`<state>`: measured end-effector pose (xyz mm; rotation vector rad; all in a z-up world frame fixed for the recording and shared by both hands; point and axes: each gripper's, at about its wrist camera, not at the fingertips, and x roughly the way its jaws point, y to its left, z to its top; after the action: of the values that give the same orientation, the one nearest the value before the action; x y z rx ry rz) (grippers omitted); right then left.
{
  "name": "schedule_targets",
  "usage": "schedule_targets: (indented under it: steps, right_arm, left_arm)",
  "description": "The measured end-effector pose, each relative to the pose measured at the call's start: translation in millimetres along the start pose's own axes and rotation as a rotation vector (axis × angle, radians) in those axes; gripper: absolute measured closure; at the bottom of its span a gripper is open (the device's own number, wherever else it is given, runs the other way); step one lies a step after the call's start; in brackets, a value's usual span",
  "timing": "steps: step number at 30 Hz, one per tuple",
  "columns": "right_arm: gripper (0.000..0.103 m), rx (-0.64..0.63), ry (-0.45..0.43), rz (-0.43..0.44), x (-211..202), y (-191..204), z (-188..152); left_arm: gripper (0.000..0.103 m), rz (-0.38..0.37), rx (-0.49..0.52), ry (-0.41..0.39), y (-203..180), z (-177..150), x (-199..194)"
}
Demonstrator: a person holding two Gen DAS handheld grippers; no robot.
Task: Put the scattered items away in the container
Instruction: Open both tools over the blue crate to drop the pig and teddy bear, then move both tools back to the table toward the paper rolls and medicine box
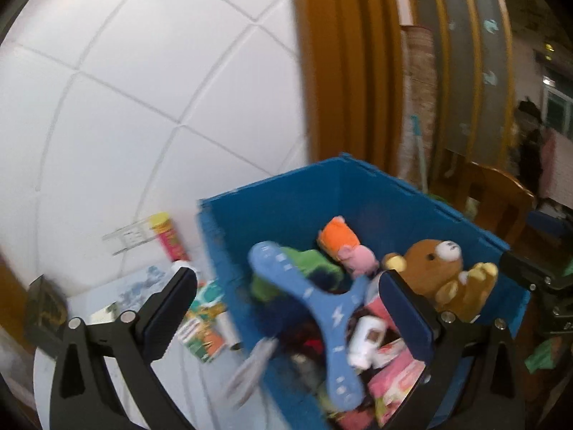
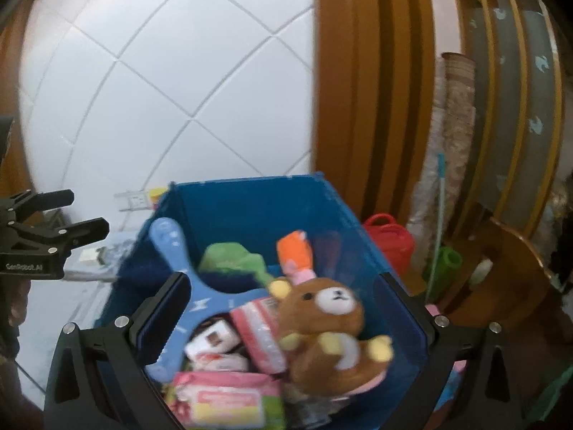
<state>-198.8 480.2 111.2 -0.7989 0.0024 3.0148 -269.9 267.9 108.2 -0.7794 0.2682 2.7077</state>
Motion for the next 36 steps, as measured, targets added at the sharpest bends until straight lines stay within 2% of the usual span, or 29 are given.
schedule_targets:
  steps: [3, 6, 11, 18, 25, 30, 36]
  right_arm:
    - [0.0, 0.012, -0.028, 0.041, -3.4, 18.5, -10.0]
    - [0.0, 0.024, -0.044, 0.099, -4.4, 38.1, -19.6]
    - [0.0, 0.034, -0.041, 0.216, 1.3, 71.8, -29.6]
    - [0.0, 0.007, -0.033, 0.295, 3.1, 136.8, -35.5]
    - [0.0, -0.014, -0.074, 0.328, 0.5, 229.7, -32.8]
    - [0.0, -0.041, -0.09, 0.321, 15.5, 302.4, -36.7]
    - [0.0, -0.042, 0.021, 0.28, 73.3, 356.7, -52.0]
  left_arm:
    - [0.0, 0.071, -0.03, -0.024, 18.0, -20.8, -17.1]
    - [0.0, 0.105, -0.078, -0.028, 38.1, -42.3, -31.3]
    - [0.0, 0.175, -0.166, 0.018, 76.5, -82.8, -40.0]
    - [0.0, 0.283, -0.277, 0.095, 156.7, -150.4, -51.9]
    - [0.0, 0.297, -0.328, 0.197, 252.2, -210.4, -40.6]
    - [0.0, 0.292, -0.327, 0.28, 323.2, -244.5, -23.8]
    - [0.0, 0.259, -0.366, 0.357, 389.2, -271.3, 11.3]
